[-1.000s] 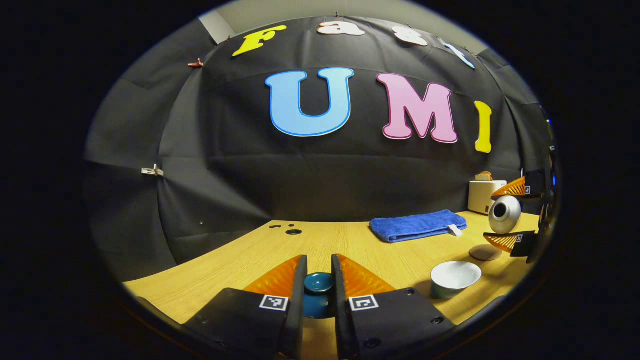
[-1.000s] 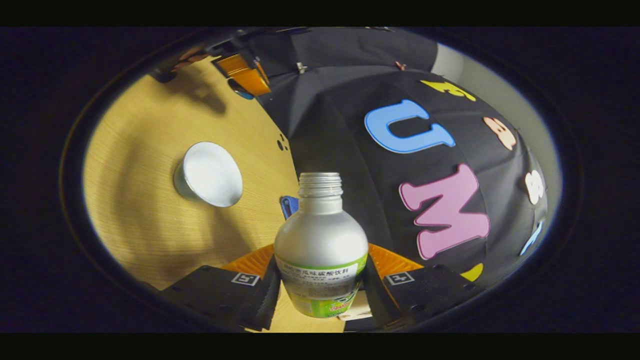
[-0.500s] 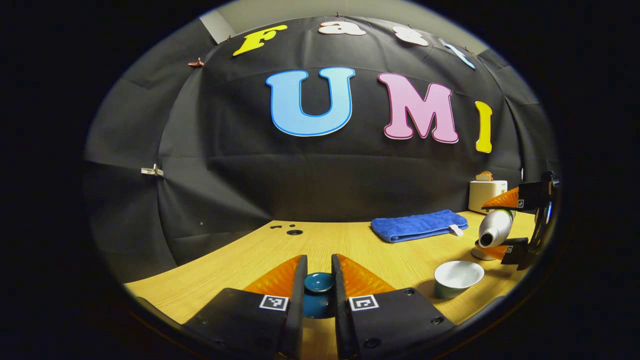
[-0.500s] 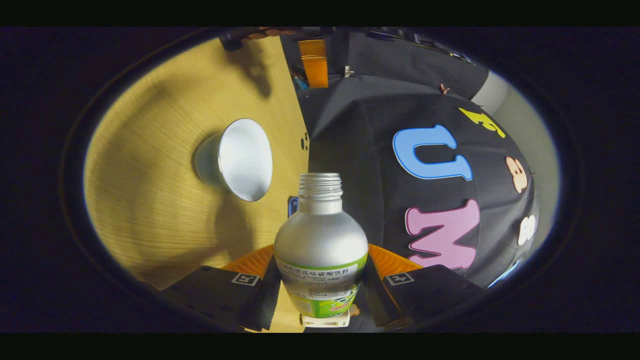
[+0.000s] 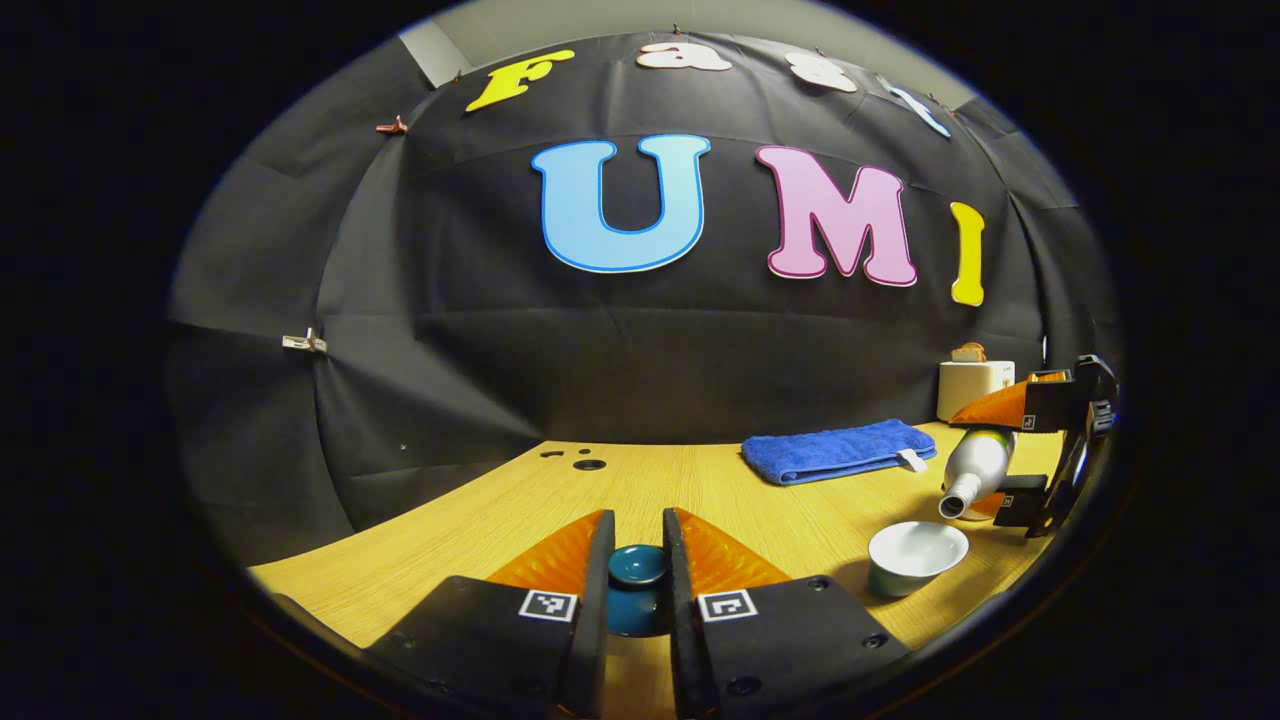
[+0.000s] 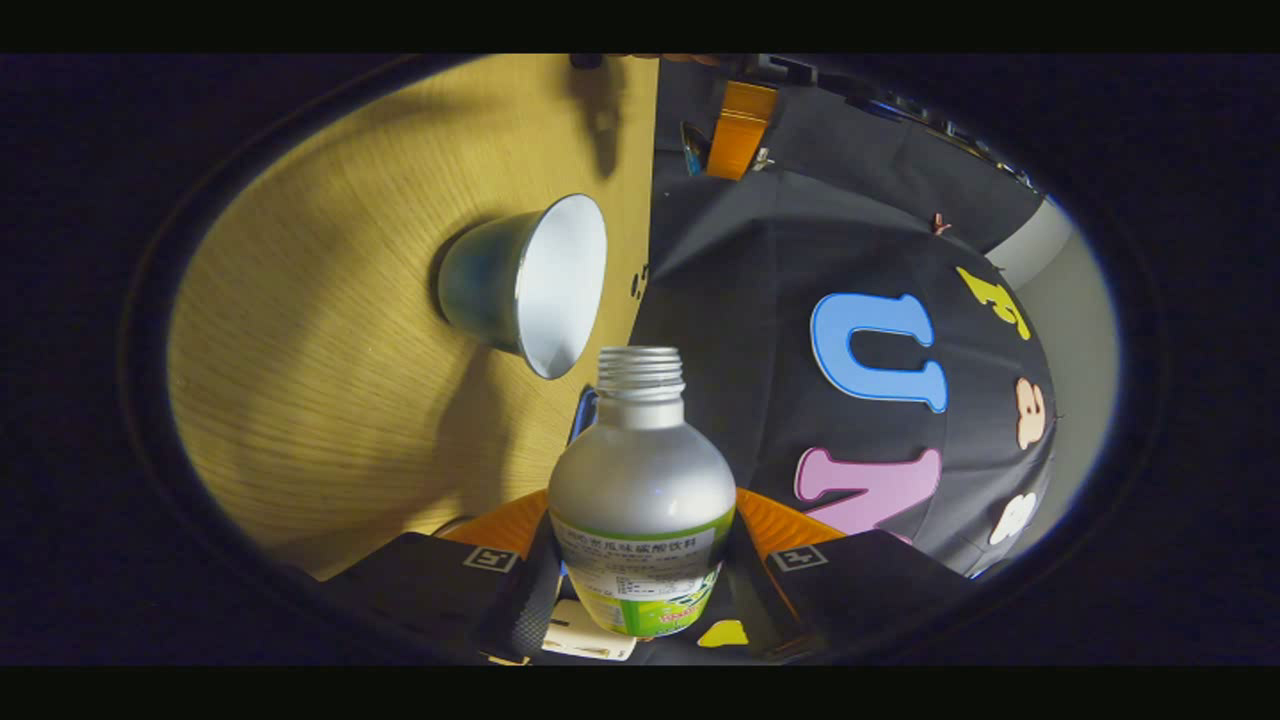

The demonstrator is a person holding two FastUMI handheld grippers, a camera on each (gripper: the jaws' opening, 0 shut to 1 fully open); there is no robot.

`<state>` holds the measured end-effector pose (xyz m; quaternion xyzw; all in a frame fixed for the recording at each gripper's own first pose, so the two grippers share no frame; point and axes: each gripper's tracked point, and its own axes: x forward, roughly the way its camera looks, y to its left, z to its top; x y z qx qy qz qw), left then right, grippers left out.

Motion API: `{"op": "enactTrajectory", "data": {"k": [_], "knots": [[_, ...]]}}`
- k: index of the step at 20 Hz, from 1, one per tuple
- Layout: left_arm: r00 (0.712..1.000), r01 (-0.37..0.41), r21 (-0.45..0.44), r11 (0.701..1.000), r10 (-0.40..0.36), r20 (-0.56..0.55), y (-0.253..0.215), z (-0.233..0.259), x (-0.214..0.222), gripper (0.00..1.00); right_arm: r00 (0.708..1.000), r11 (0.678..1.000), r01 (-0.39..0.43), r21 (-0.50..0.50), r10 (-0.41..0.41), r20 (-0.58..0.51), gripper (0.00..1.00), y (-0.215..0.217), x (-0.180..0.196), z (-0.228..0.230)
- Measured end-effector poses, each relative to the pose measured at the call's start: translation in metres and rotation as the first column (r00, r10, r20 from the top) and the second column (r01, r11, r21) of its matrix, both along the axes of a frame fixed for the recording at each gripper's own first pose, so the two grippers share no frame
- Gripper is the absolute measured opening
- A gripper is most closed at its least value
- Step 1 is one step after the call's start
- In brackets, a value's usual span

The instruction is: Open the teacup lid with one hand, grasp the water bottle and pour water into the teacup with the other hand; after pouring, place the water bottle on the coaster and then close the teacup lid.

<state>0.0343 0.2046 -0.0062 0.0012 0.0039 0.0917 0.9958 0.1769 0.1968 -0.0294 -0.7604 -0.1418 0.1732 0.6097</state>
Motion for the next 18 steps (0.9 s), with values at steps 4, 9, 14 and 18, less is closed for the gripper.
{"op": "enactTrajectory", "data": {"k": [4, 9, 14, 18], "knots": [[1.000, 0.000, 0.000, 1.000, 0.000, 0.000, 0.000, -0.001, 0.001, 0.27, 0.998, 0.997, -0.039, -0.062, 0.042, 0.056, 0.75, 0.006, 0.004, 0.010], [1.000, 0.000, 0.000, 1.000, 0.000, 0.000, 0.000, -0.001, 0.001, 0.30, 0.994, 0.993, -0.060, -0.106, 0.069, 0.084, 0.75, 0.009, 0.007, 0.017], [1.000, 0.002, 0.000, 1.000, -0.002, 0.000, 0.001, 0.000, 0.001, 0.30, 0.989, 0.985, -0.075, -0.155, 0.093, 0.113, 0.75, 0.014, 0.008, 0.022], [1.000, 0.002, 0.000, 1.000, -0.002, 0.000, 0.000, 0.000, 0.002, 0.30, 0.987, 0.983, -0.080, -0.165, 0.100, 0.122, 0.75, 0.015, 0.006, 0.024]]}}
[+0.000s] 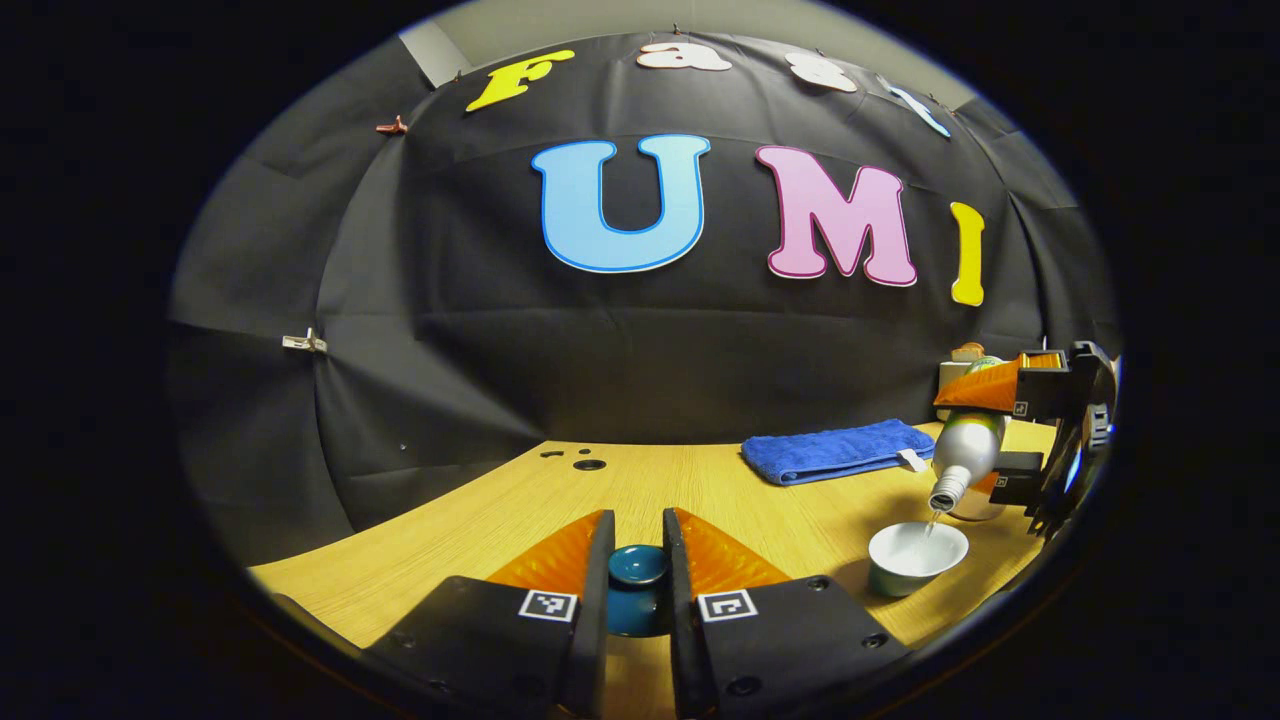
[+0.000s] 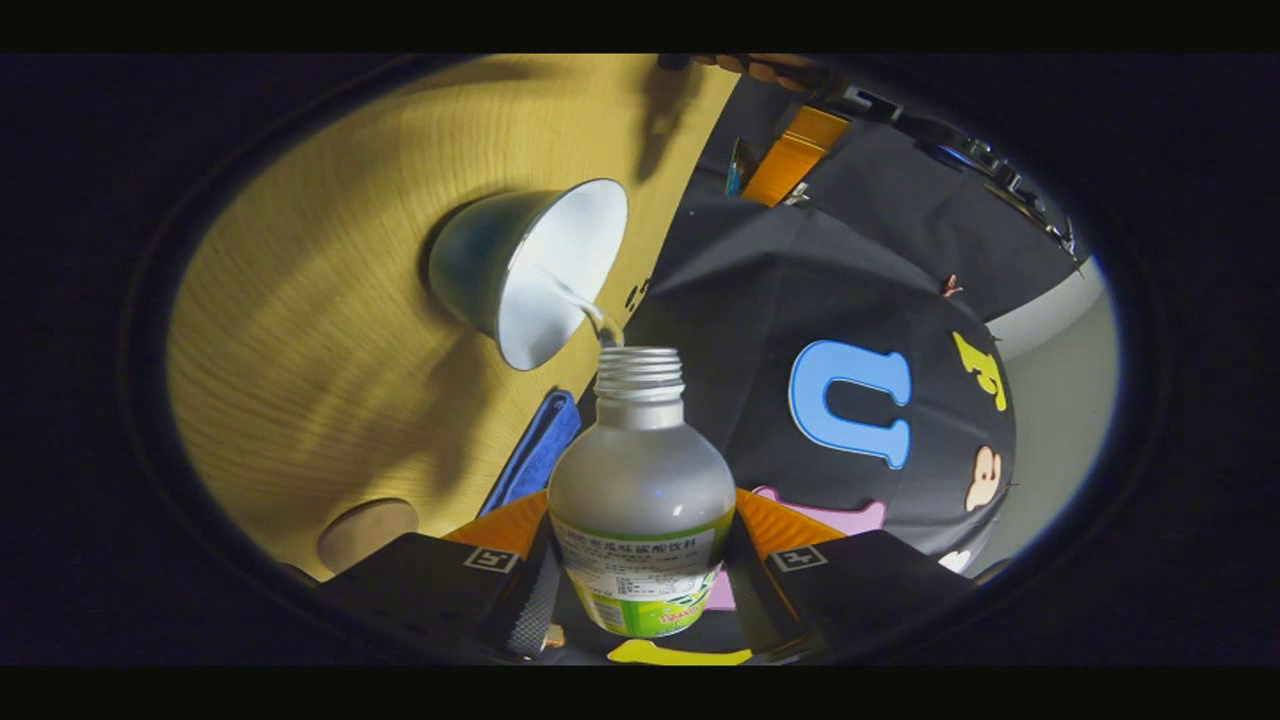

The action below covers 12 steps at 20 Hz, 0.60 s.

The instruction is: Open the teacup lid with one hand, grasp the water bottle and pour water into the teacup with the other hand; after pouring, place the water bottle on the coaster and then close the teacup lid.

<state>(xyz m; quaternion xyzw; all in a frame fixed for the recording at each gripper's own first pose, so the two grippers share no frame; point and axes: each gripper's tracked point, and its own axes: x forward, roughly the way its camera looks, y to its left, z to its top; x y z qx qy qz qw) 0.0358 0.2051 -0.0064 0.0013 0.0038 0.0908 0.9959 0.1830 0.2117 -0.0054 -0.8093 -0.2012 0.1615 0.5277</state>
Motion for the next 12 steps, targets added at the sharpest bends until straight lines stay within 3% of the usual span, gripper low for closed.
{"op": "enactTrajectory", "data": {"k": [12], "knots": [[1.000, 0.001, -0.001, 1.000, -0.001, -0.001, 0.000, 0.000, 0.000, 0.30, 0.997, 0.996, -0.030, -0.088, 0.036, 0.063, 0.75, 0.009, -0.006, 0.017]]}}
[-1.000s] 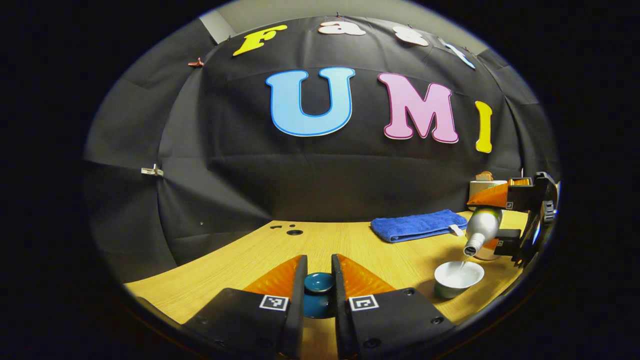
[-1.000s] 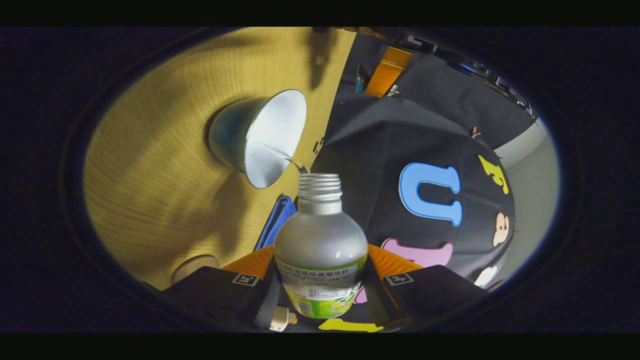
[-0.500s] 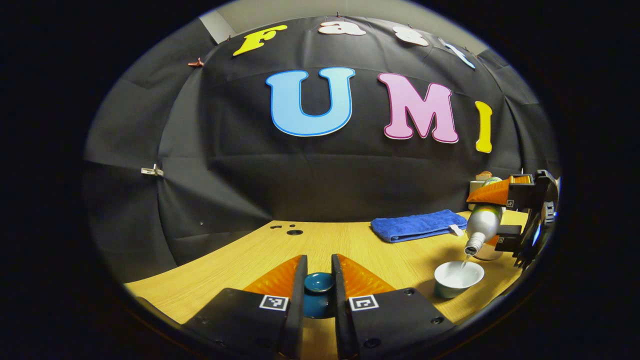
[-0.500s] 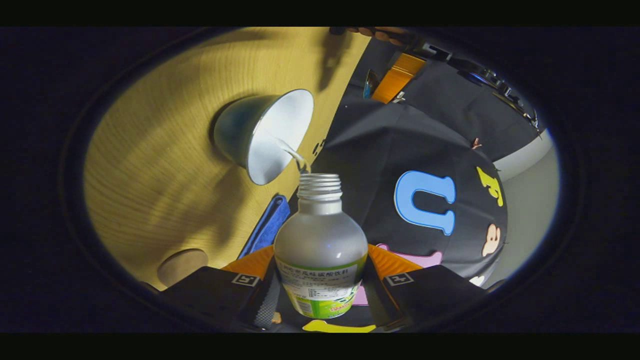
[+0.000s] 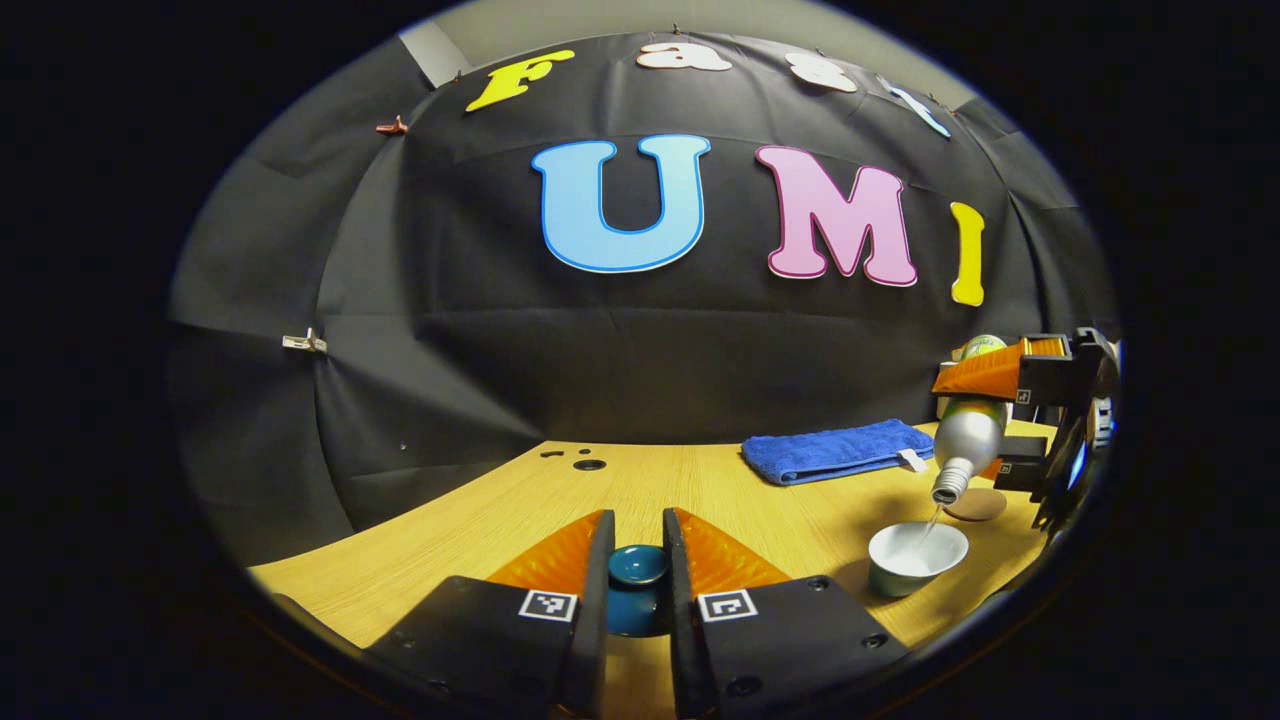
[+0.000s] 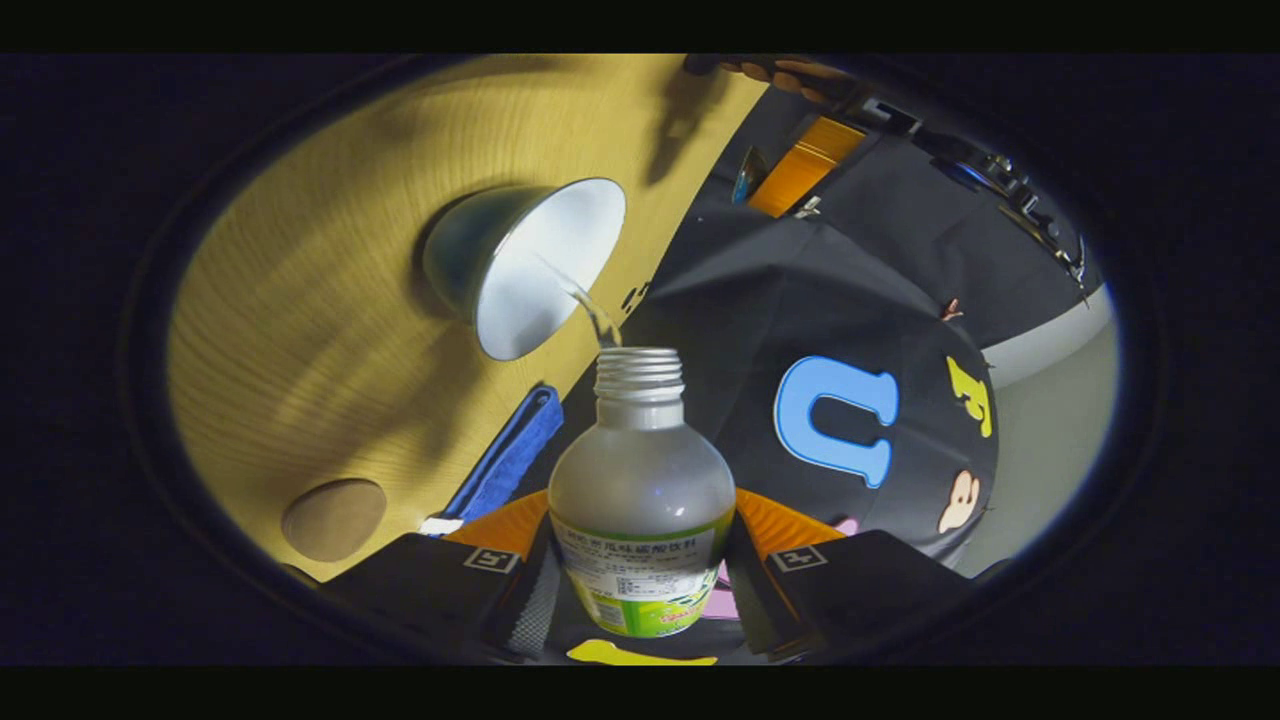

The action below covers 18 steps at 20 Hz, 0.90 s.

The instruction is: Open the teacup lid with one hand, grasp the water bottle and pour water into the teacup with the other hand; after pouring, place the water bottle on the coaster and then close the teacup lid.

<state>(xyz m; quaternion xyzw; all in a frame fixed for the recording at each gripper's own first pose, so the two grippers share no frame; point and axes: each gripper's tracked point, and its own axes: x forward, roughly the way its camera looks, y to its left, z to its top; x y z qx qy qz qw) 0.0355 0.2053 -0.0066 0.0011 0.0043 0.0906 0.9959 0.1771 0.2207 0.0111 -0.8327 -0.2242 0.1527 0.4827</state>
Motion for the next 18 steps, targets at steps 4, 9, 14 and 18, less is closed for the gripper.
{"op": "enactTrajectory", "data": {"k": [4, 9, 14, 18], "knots": [[1.000, 0.000, 0.000, 1.000, 0.000, 0.000, -0.001, 0.000, 0.000, 0.30, 1.000, 1.000, -0.010, -0.024, 0.010, 0.023, 0.75, 0.004, -0.001, 0.008], [1.000, 0.000, 0.000, 1.000, 0.000, 0.000, -0.001, 0.000, 0.000, 0.30, 0.999, 0.998, -0.021, -0.052, 0.023, 0.042, 0.75, 0.009, -0.001, 0.015], [1.000, 0.000, -0.001, 1.000, 0.000, 0.000, -0.001, 0.000, 0.000, 0.30, 0.998, 0.996, -0.029, -0.080, 0.034, 0.059, 0.75, 0.015, -0.001, 0.015], [1.000, 0.000, 0.000, 1.000, 0.000, 0.000, -0.001, 0.001, 0.000, 0.30, 0.997, 0.996, -0.029, -0.088, 0.035, 0.063, 0.75, 0.015, -0.001, 0.013]]}}
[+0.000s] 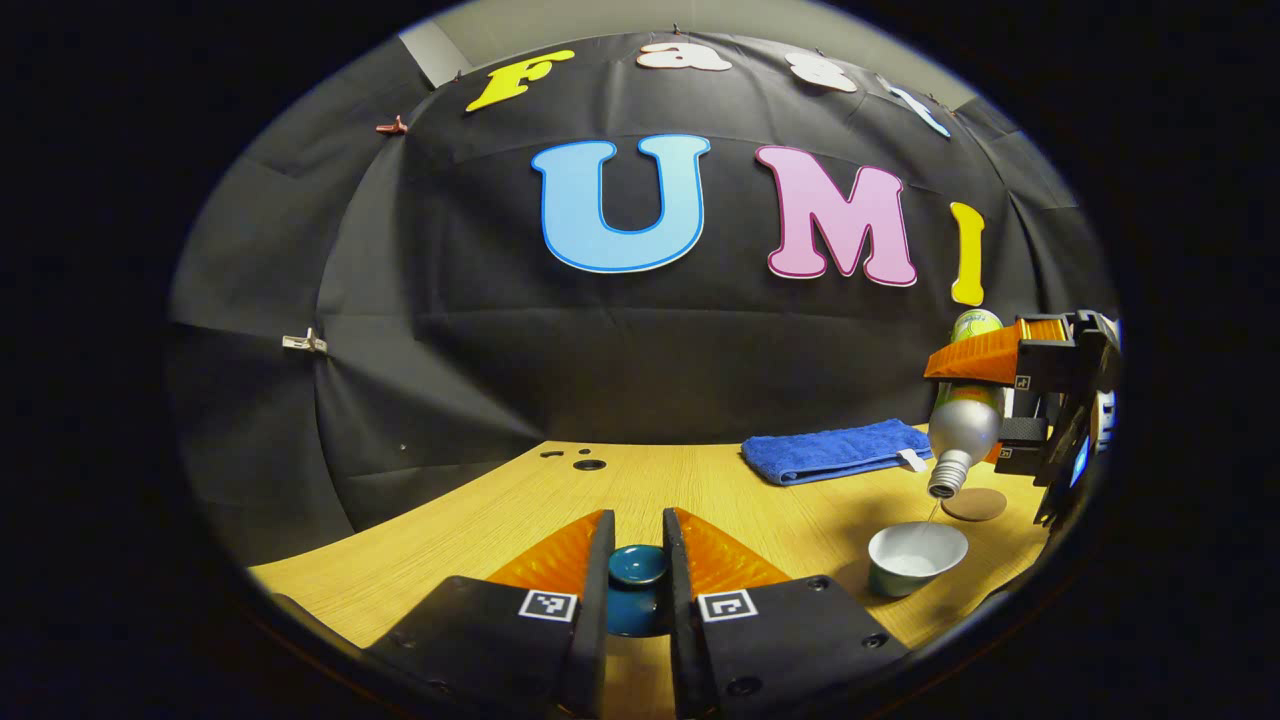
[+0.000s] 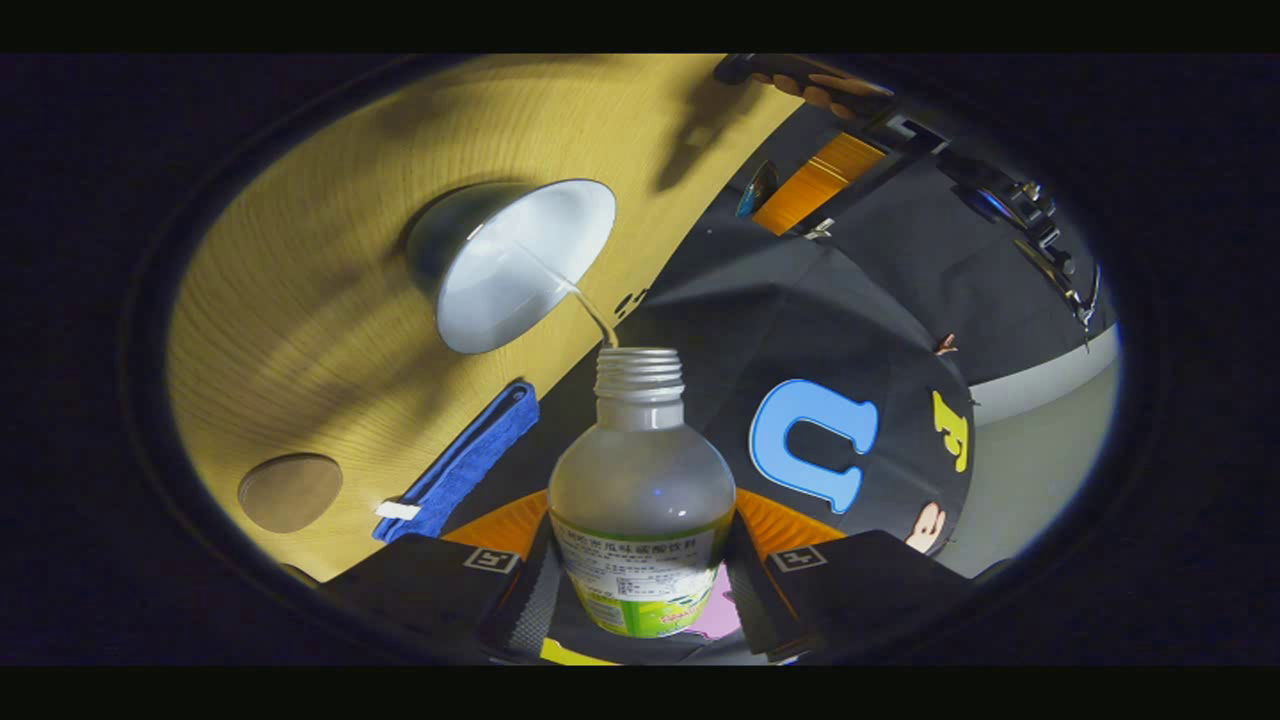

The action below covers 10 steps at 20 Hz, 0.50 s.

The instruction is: Open the teacup lid with one hand, grasp the water bottle and pour water into the teacup with the other hand; after pouring, place the water bottle on the coaster and then close the teacup lid.

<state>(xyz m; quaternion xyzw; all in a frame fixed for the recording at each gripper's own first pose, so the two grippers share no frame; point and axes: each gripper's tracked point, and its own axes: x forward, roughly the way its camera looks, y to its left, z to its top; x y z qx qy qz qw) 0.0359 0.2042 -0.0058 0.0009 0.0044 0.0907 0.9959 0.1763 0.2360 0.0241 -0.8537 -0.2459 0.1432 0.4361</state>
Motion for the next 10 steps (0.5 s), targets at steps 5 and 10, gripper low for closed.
{"op": "enactTrajectory", "data": {"k": [5, 10], "knots": [[1.000, 0.000, 0.000, 1.000, 0.000, 0.000, 0.0000, 0.0001, -0.0002, 0.30, 1.000, 1.000, 0.012, -0.008, -0.012, 0.013, 0.75, -0.0042, 0.0017, 0.0003], [1.000, 0.000, 0.000, 1.000, 0.000, 0.000, 0.0001, -0.0001, 0.0003, 0.28, 1.000, 1.000, 0.024, 0.001, -0.024, 0.012, 0.75, -0.0081, 0.0020, 0.0018]]}}
